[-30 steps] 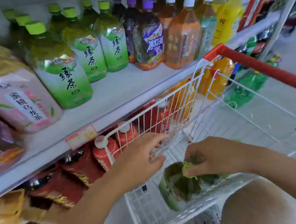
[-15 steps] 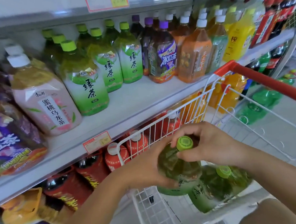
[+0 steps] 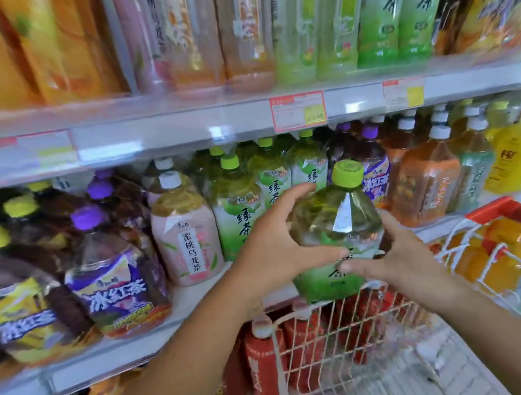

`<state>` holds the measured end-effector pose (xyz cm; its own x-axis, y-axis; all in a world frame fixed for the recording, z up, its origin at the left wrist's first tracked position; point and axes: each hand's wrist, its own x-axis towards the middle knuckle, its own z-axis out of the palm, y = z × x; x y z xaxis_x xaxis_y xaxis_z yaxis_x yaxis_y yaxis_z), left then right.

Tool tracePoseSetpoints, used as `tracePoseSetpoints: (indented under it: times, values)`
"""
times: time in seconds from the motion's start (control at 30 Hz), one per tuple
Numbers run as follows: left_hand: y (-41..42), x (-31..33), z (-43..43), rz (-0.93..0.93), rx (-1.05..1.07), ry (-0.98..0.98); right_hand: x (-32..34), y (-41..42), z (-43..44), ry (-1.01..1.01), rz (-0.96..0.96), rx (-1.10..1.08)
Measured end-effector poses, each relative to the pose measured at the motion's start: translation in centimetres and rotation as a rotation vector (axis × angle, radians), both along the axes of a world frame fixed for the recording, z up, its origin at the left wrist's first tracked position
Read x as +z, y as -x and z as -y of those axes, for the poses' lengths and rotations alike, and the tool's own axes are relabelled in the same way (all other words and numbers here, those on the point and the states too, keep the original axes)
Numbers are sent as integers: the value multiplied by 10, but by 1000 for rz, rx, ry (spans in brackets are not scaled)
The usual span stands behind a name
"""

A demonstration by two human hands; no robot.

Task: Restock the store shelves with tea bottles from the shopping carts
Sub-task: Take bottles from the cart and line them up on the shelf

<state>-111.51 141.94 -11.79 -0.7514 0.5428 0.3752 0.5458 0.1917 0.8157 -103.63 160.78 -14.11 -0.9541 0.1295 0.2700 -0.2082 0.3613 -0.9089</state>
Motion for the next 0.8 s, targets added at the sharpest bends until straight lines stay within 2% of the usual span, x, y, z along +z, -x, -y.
tracePoseSetpoints:
  times: [0.13, 0.27, 0.37, 0.5, 0.7, 0.8]
  values:
    - [30, -9, 19, -65, 107, 93, 11, 46, 2, 52, -100, -16]
    - [43, -52, 66, -91, 163, 306, -7, 97, -10, 15, -30, -30]
    - [50, -80, 86, -129, 191, 400, -25, 124, -10, 89, 18, -72]
    - [54, -102, 94, -196, 189, 456, -40, 145, -2, 235, 65, -41]
    - [54, -102, 91, -230, 221, 472, -47, 158, 9, 221, -9, -51]
    - [53, -101, 91, -224, 233, 482, -47, 158, 11, 128, -5, -71]
